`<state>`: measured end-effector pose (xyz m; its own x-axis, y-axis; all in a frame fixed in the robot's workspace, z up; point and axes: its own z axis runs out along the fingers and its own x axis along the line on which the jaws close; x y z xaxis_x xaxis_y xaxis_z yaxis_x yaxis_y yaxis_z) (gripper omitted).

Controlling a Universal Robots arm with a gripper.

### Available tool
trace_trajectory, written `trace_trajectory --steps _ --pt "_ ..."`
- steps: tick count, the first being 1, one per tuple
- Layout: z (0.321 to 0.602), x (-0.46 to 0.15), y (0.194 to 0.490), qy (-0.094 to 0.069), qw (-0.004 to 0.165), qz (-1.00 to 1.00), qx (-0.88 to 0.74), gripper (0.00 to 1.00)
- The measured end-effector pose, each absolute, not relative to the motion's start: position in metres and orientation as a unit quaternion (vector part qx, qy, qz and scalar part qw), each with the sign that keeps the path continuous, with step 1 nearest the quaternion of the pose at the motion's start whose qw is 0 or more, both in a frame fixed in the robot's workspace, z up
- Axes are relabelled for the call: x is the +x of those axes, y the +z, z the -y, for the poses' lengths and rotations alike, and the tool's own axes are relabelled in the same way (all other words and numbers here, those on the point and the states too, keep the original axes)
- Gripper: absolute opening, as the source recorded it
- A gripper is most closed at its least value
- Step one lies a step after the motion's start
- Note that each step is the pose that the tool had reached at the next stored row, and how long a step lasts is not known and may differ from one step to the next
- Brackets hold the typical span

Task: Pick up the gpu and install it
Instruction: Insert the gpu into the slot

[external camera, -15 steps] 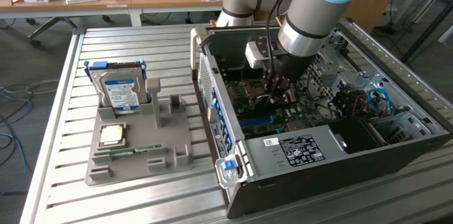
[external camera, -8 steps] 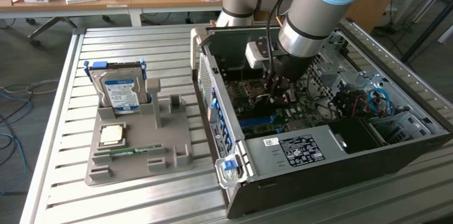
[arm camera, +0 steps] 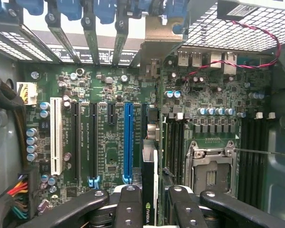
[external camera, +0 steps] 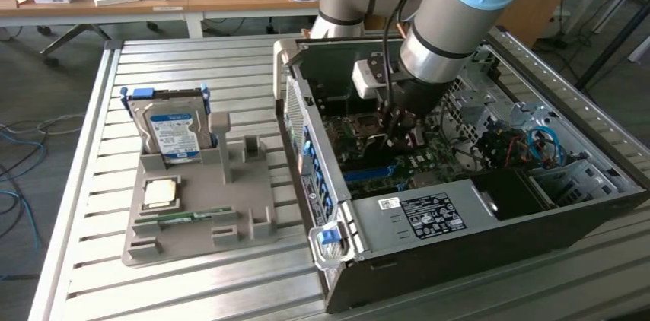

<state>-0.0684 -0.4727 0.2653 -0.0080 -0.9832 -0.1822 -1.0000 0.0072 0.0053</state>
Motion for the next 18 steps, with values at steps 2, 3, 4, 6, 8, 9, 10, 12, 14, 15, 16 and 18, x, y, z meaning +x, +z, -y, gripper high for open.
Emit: trace_trajectory --steps 2,3,4,6,8,9,10,12,14,15,16,18 --pt "0.4727 -0.068 0.2653 0.066 0.062 -0.707 -0.701 0.26" --pt "0.4727 -0.0677 0.2654 0.065 0.059 -0.707 -0.702 0.26" --pt "0.4727 -0.0675 0.2654 0.064 0.055 -0.708 -0.702 0.26" --pt "0.4727 -0.0675 0.2654 0.064 0.054 -0.708 -0.701 0.26" --pt "0.4728 -0.0675 0.2654 0.064 0.054 -0.708 -0.702 0.26" --pt "0.4728 -0.0669 0.2654 0.064 0.054 -0.708 -0.702 0.26" --pt "0.4728 -0.0653 0.2654 0.064 0.054 -0.708 -0.702 0.26" --pt "0.4729 -0.0608 0.2654 0.064 0.054 -0.708 -0.702 0.26" --pt "0.473 -0.0602 0.2654 0.064 0.054 -0.708 -0.702 0.26" --pt "0.4728 -0.0601 0.2653 0.063 0.053 -0.708 -0.702 0.26" --pt "0.4729 -0.0601 0.2654 0.062 0.05 -0.708 -0.702 0.26" --pt "0.4729 -0.0602 0.2654 0.058 0.042 -0.708 -0.703 0.26"
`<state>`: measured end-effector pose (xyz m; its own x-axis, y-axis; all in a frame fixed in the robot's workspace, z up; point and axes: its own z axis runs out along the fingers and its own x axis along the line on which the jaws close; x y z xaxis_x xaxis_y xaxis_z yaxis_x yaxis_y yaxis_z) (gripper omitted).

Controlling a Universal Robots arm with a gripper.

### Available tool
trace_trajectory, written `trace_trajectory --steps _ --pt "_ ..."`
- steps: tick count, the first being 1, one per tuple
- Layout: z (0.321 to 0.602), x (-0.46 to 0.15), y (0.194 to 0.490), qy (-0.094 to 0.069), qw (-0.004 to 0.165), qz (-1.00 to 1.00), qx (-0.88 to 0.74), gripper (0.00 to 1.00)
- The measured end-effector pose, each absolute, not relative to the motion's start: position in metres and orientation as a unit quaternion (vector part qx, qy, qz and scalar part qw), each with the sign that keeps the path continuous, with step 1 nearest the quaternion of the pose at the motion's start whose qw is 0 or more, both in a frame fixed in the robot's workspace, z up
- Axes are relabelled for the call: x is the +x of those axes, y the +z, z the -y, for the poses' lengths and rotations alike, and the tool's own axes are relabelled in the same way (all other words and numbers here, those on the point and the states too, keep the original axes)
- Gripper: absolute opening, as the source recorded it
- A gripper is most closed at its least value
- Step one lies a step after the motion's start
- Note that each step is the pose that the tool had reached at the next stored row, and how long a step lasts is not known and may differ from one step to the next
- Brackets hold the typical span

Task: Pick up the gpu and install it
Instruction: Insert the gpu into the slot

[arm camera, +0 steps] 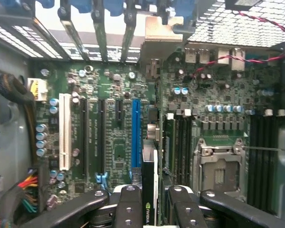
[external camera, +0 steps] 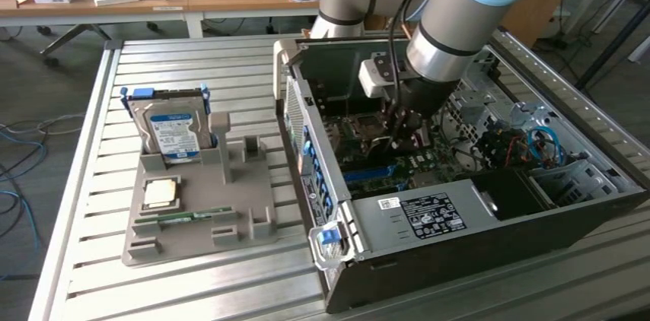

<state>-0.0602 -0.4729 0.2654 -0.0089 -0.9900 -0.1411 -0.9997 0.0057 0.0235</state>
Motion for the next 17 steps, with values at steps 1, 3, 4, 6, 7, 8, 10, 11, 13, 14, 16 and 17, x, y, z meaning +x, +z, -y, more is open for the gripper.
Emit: trace_trajectory --steps 1,3,4,6,7,8,10,11,13,14,16,17 --pt "0.4729 -0.0602 0.2654 0.057 0.039 -0.708 -0.703 0.26" --pt "0.4729 -0.0602 0.2654 0.057 0.038 -0.708 -0.703 0.26" --pt "0.4729 -0.0602 0.2654 0.057 0.038 -0.708 -0.703 0.26" --pt "0.4729 -0.0602 0.2654 0.057 0.038 -0.708 -0.703 0.26" --pt "0.4729 -0.06 0.2654 0.057 0.038 -0.708 -0.703 0.26" --pt "0.473 -0.0594 0.2654 0.057 0.038 -0.708 -0.703 0.26" --pt "0.4732 -0.0581 0.2654 0.057 0.038 -0.708 -0.703 0.26" --pt "0.4732 -0.0578 0.2654 0.057 0.038 -0.707 -0.703 0.26" --pt "0.4739 -0.0577 0.2654 0.058 0.038 -0.707 -0.704 0.26" --pt "0.4742 -0.0577 0.2654 0.058 0.037 -0.707 -0.704 0.26" --pt "0.4743 -0.0576 0.2654 0.058 0.036 -0.707 -0.704 0.26" --pt "0.4743 -0.0577 0.2654 0.058 0.035 -0.707 -0.704 0.26"
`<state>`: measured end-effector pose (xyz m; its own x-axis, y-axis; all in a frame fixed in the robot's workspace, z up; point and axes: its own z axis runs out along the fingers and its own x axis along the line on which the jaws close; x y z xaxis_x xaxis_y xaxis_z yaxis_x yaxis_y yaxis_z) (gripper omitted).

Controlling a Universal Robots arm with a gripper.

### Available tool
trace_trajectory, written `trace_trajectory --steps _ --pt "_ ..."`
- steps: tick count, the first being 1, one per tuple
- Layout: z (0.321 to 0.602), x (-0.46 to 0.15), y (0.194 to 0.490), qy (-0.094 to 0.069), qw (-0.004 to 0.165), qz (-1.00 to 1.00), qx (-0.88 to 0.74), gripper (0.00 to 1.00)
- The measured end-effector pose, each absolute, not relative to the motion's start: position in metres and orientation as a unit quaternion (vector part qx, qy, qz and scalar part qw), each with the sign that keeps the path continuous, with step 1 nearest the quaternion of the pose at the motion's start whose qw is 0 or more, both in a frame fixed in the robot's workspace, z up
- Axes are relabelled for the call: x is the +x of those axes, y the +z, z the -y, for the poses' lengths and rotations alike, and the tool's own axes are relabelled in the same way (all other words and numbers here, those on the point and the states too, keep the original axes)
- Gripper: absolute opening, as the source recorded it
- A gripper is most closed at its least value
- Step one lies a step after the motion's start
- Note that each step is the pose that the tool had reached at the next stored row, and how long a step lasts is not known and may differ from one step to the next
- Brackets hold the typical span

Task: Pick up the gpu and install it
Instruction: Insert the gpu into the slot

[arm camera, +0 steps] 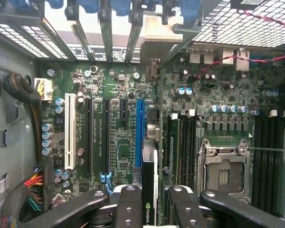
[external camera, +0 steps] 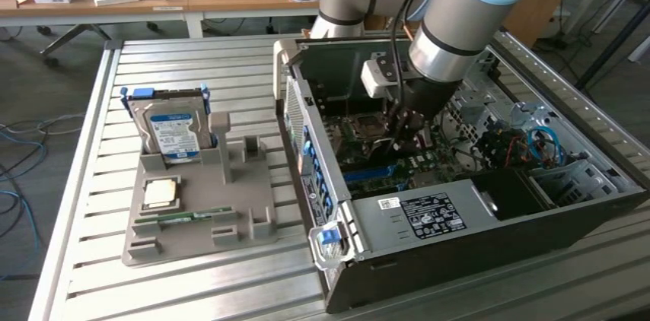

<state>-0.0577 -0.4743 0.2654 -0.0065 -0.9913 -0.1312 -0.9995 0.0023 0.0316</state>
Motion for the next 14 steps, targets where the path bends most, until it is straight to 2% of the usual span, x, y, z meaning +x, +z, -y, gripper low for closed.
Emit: trace_trajectory --steps 14 --pt "0.4743 -0.0577 0.2654 0.056 0.032 -0.707 -0.704 0.26"
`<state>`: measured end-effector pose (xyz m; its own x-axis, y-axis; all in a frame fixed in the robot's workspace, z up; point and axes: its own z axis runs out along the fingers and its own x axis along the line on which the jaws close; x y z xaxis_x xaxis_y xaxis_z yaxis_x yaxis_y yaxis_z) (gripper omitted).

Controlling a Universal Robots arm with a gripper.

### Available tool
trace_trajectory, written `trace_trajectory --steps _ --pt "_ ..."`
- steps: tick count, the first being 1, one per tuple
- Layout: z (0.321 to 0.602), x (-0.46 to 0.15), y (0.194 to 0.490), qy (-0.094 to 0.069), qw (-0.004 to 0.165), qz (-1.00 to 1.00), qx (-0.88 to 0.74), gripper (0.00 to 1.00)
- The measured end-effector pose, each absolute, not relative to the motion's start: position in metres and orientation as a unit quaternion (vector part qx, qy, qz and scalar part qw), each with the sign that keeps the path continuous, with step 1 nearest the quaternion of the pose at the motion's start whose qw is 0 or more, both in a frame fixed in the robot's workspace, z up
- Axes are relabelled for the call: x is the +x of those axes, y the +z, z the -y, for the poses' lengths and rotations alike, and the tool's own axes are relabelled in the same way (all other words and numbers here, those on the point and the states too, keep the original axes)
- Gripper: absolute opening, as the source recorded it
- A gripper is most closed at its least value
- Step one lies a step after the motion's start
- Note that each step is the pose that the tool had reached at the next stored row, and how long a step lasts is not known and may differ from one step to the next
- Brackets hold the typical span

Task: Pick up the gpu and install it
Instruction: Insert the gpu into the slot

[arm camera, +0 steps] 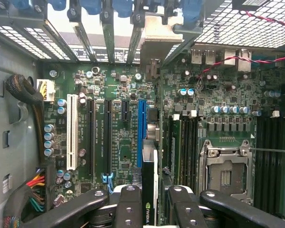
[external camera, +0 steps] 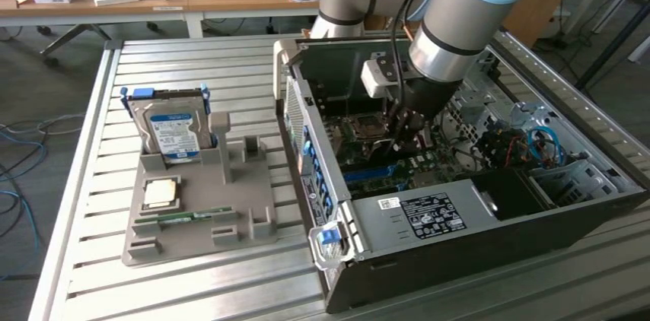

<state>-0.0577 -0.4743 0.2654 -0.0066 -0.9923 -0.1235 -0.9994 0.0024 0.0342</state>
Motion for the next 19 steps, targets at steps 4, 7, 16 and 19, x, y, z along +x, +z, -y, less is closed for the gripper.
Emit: trace_trajectory --steps 4,7,16,19 --pt "0.4743 -0.0577 0.2653 0.054 0.033 -0.706 -0.706 0.26" --pt "0.4743 -0.0578 0.2653 0.052 0.035 -0.703 -0.708 0.26" --pt "0.4744 -0.0581 0.2654 0.047 0.039 -0.7 -0.712 0.26" --pt "0.4743 -0.0581 0.2653 0.045 0.037 -0.7 -0.712 0.26"
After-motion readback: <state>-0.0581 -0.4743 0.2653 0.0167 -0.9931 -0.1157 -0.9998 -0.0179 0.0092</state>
